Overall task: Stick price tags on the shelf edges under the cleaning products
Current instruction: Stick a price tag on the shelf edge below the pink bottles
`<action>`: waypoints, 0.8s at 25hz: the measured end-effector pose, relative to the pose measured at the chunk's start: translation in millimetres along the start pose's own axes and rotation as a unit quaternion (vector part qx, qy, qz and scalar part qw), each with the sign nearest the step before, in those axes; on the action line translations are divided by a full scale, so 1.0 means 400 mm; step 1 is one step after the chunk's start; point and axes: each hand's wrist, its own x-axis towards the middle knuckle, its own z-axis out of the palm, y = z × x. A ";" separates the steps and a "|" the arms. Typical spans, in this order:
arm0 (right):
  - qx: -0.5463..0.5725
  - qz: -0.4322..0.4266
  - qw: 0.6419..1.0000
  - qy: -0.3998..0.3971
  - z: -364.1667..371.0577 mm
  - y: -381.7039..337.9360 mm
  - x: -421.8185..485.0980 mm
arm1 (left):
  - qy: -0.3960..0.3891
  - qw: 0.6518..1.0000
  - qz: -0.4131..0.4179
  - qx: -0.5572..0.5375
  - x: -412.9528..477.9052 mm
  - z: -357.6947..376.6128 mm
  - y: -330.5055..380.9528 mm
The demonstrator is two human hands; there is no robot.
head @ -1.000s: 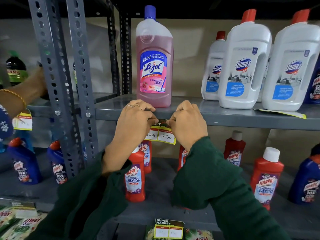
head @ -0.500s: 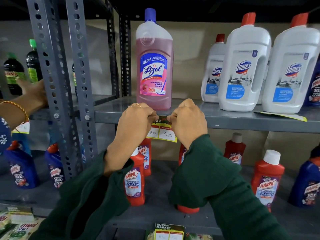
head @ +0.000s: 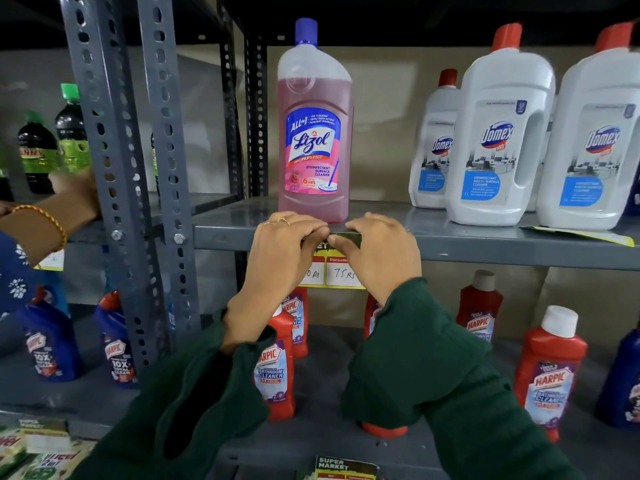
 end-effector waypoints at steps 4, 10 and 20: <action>-0.039 -0.002 0.999 -0.030 -0.007 -0.003 -0.001 | -0.024 1.000 -0.004 -0.001 0.016 0.006 -0.029; -0.020 0.039 0.997 -0.061 0.005 0.007 0.020 | -0.062 0.997 0.053 0.007 0.023 -0.014 -0.051; -0.025 -0.007 0.997 -0.076 -0.017 0.022 0.029 | -0.121 0.985 0.122 0.033 0.030 -0.043 -0.076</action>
